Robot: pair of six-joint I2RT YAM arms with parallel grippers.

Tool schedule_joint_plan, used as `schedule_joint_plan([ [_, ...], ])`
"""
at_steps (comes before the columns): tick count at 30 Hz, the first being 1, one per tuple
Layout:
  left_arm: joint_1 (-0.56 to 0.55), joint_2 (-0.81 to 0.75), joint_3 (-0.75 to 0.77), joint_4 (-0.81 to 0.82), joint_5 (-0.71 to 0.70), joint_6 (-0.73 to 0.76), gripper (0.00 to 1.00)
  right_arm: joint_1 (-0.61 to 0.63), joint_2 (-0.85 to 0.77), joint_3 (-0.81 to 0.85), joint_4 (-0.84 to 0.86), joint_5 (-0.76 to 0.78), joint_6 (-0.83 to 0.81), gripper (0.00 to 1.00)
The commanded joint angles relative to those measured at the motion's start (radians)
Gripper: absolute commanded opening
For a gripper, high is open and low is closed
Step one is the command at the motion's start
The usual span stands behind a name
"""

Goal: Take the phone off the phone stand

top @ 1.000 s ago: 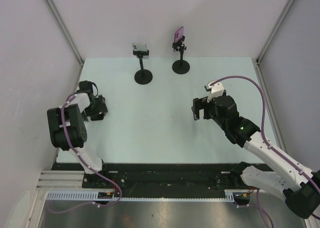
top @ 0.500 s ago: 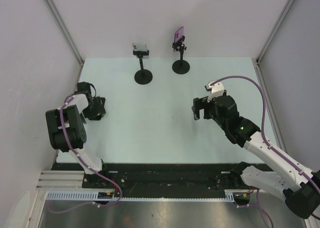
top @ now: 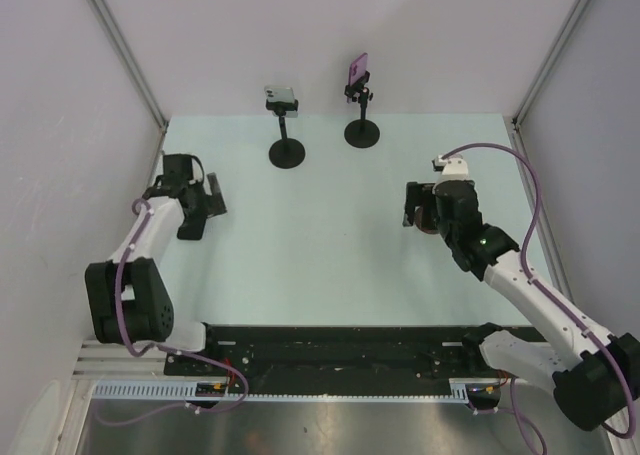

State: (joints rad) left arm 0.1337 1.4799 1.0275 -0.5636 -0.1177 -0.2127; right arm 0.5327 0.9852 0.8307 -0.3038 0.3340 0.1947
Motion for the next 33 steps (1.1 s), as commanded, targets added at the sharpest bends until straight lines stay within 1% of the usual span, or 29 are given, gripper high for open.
schedule_joint_plan([
  [1,-0.161,-0.122,-0.009,0.005,0.062,-0.036,1.00,-0.118,0.073,0.038,-0.054,0.002,0.065,1.00],
  [2,-0.189,-0.136,-0.010,0.005,0.069,-0.030,1.00,-0.141,0.088,0.038,-0.051,-0.004,0.066,1.00],
  [3,-0.247,-0.165,-0.012,0.007,0.069,-0.025,1.00,-0.176,0.117,0.047,-0.047,-0.007,0.075,1.00],
  [5,-0.301,-0.194,-0.018,0.010,0.067,-0.004,1.00,-0.207,0.157,0.053,-0.040,-0.010,0.081,1.00],
  [6,-0.345,-0.210,-0.023,0.013,0.076,0.004,1.00,-0.232,0.199,0.059,-0.035,-0.012,0.086,1.00],
  [8,-0.376,-0.268,-0.050,0.037,0.101,0.021,0.99,-0.252,0.234,0.058,-0.002,-0.022,0.083,1.00],
  [9,-0.399,-0.288,-0.069,0.053,0.145,0.021,1.00,-0.261,0.257,0.058,0.017,-0.044,0.054,1.00],
  [11,-0.411,-0.348,-0.137,0.123,0.173,0.025,1.00,-0.274,0.312,0.058,0.073,-0.069,0.032,1.00],
  [14,-0.414,-0.392,-0.197,0.156,0.185,0.048,1.00,-0.284,0.375,0.058,0.142,-0.046,0.002,1.00],
  [18,-0.414,-0.447,-0.216,0.157,0.188,0.084,1.00,-0.292,0.435,0.062,0.227,-0.036,-0.049,1.00],
  [23,-0.414,-0.477,-0.233,0.179,0.202,0.085,1.00,-0.301,0.503,0.091,0.275,-0.061,-0.101,0.99],
  [27,-0.416,-0.486,-0.230,0.180,0.207,0.087,1.00,-0.327,0.529,0.094,0.284,-0.076,-0.120,0.94],
  [33,-0.444,-0.487,-0.228,0.179,0.181,0.098,1.00,-0.350,0.544,0.094,0.292,-0.128,-0.169,0.80],
])
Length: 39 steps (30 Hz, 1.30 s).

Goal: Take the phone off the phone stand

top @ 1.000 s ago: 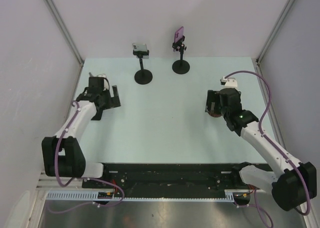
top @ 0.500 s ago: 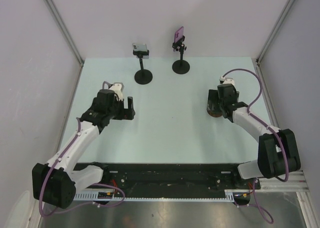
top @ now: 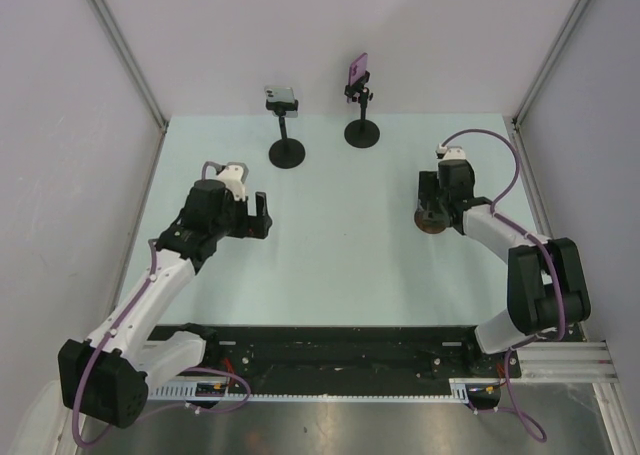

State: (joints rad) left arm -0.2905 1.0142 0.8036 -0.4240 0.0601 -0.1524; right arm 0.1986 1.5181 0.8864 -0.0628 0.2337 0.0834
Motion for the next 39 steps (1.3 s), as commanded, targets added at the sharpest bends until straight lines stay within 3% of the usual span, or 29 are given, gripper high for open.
schedule_joint_plan([
  [1,-0.021,-0.023,-0.003,0.039,0.001,0.039,1.00,-0.022,0.010,0.039,0.052,-0.048,-0.062,0.72],
  [3,-0.021,-0.020,-0.003,0.040,0.000,0.040,1.00,-0.034,0.005,0.039,0.054,-0.083,-0.082,0.63],
  [4,-0.021,-0.017,0.000,0.041,-0.002,0.042,1.00,-0.051,-0.001,0.039,0.052,-0.117,-0.132,0.53],
  [7,-0.021,-0.008,0.002,0.039,-0.005,0.042,1.00,-0.080,-0.007,0.046,0.104,-0.167,-0.201,0.43],
  [17,-0.019,0.064,0.002,0.047,-0.026,0.051,1.00,-0.375,0.144,0.213,0.132,-0.381,-0.412,0.37],
  [29,-0.019,0.086,-0.021,0.065,-0.055,0.057,1.00,-0.519,0.364,0.434,0.083,-0.508,-0.464,0.38],
  [35,-0.019,0.101,-0.017,0.064,-0.054,0.053,1.00,-0.531,0.409,0.474,0.067,-0.536,-0.467,0.59],
  [36,-0.019,0.100,-0.018,0.064,-0.051,0.050,1.00,-0.531,0.406,0.474,0.034,-0.545,-0.465,0.72],
  [39,-0.019,0.093,-0.015,0.064,-0.045,0.042,1.00,-0.531,0.381,0.476,0.024,-0.548,-0.455,0.90],
])
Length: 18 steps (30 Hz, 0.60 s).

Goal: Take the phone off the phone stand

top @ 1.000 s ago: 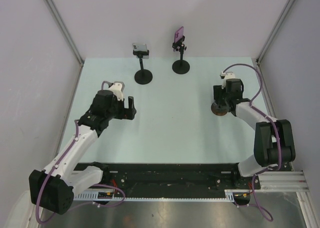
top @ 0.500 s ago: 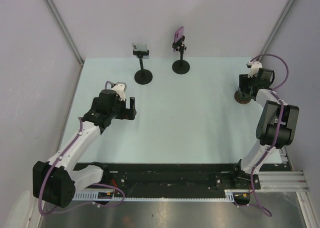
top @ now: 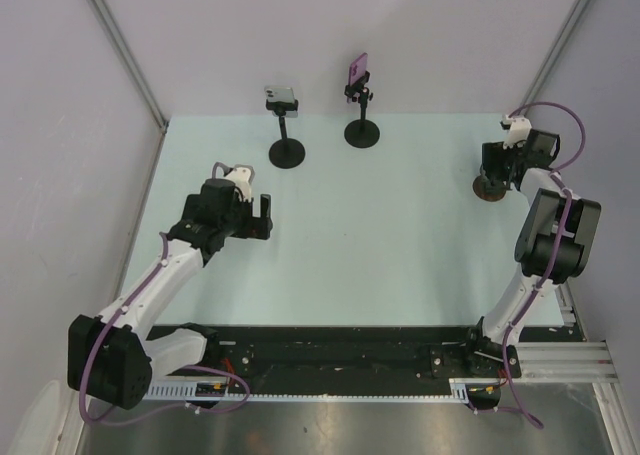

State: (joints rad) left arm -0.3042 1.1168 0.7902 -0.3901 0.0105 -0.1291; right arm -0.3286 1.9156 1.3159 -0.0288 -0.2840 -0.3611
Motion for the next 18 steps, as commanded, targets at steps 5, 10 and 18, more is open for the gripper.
schedule_joint_plan([
  [5,-0.006,-0.014,0.020,0.030,-0.001,-0.026,1.00,-0.003,-0.128,0.045,-0.003,0.021,0.083,1.00],
  [10,-0.006,0.021,0.098,0.030,0.008,-0.113,1.00,0.010,-0.272,0.045,-0.010,0.146,0.188,1.00],
  [18,-0.003,0.156,0.329,0.028,0.000,-0.311,1.00,0.043,-0.521,0.043,-0.160,0.293,0.566,1.00],
])
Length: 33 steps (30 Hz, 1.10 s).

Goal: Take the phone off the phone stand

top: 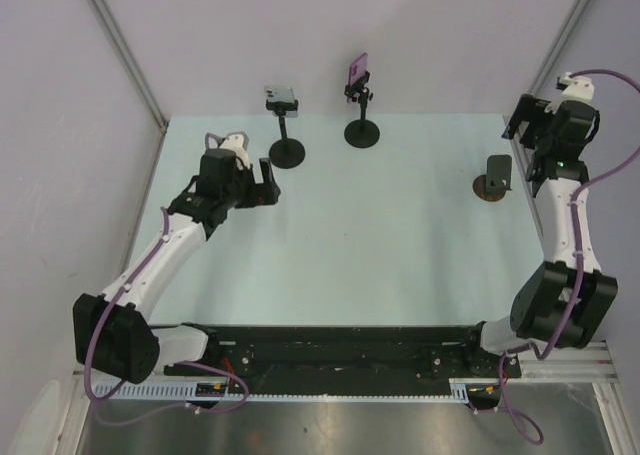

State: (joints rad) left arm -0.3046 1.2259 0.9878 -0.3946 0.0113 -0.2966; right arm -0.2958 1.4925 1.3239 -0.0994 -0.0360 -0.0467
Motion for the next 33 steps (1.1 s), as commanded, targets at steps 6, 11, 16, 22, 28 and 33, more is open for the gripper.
schedule_joint_plan([
  [6,0.016,0.194,0.338,0.031,-0.007,-0.272,1.00,0.089,-0.222,-0.026,-0.126,-0.172,0.413,1.00],
  [11,0.051,0.326,0.506,0.031,0.004,-0.380,1.00,0.252,-0.346,-0.136,-0.122,-0.205,0.415,1.00],
  [16,0.056,0.470,0.705,0.033,-0.077,-0.362,1.00,0.325,-0.460,-0.259,-0.108,-0.264,0.418,1.00],
  [22,0.047,0.619,0.896,0.036,-0.209,-0.216,1.00,0.343,-0.555,-0.362,-0.114,-0.314,0.416,1.00],
  [28,0.015,0.731,1.054,0.043,-0.232,-0.023,1.00,0.351,-0.569,-0.382,-0.122,-0.340,0.389,1.00],
  [33,0.002,0.785,1.095,0.091,-0.221,0.079,1.00,0.365,-0.551,-0.382,-0.092,-0.400,0.369,1.00],
])
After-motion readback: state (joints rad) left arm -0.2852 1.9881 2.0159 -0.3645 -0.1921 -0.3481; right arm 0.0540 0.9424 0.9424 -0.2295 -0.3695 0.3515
